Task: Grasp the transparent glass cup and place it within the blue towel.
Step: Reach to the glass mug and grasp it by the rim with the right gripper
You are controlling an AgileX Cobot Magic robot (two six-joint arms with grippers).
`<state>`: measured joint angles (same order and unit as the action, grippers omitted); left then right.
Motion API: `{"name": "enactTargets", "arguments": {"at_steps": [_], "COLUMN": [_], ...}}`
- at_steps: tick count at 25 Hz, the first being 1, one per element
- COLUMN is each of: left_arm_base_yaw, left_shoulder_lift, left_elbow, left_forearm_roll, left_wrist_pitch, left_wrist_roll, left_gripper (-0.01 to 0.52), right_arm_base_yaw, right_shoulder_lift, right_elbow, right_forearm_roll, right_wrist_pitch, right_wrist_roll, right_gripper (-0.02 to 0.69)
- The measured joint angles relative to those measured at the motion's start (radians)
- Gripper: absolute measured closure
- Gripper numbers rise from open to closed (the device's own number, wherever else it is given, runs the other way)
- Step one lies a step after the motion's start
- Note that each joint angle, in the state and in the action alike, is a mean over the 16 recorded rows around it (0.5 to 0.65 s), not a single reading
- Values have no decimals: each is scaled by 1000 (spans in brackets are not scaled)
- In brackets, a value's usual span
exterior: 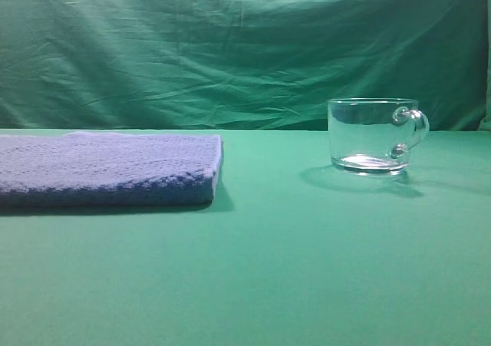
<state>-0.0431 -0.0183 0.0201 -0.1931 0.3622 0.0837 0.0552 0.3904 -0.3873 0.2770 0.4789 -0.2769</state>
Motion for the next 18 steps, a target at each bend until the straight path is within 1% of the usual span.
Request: {"name": "enactTargets", "arguments": {"at_steps": [5, 10, 14, 18], "left_arm_base_yaw": [0, 0, 0, 0], "left_shoulder_lift": [0, 0, 0, 0], "left_elbow": [0, 0, 0, 0], "left_forearm_roll": [0, 0, 0, 0], "left_wrist_pitch": [0, 0, 0, 0], "left_wrist_roll": [0, 0, 0, 0], "left_gripper": [514, 514, 514, 514], "right_arm_base_yaw": [0, 14, 50, 98], "right_shoulder_lift": [183, 326, 427, 535], "right_elbow": [-130, -220, -273, -315], "right_forearm_roll": [30, 60, 68, 64], "right_wrist_pitch": [134, 234, 290, 312], "right_wrist_roll": [-40, -87, -126, -163], "right_gripper": [665, 665, 665, 665]}}
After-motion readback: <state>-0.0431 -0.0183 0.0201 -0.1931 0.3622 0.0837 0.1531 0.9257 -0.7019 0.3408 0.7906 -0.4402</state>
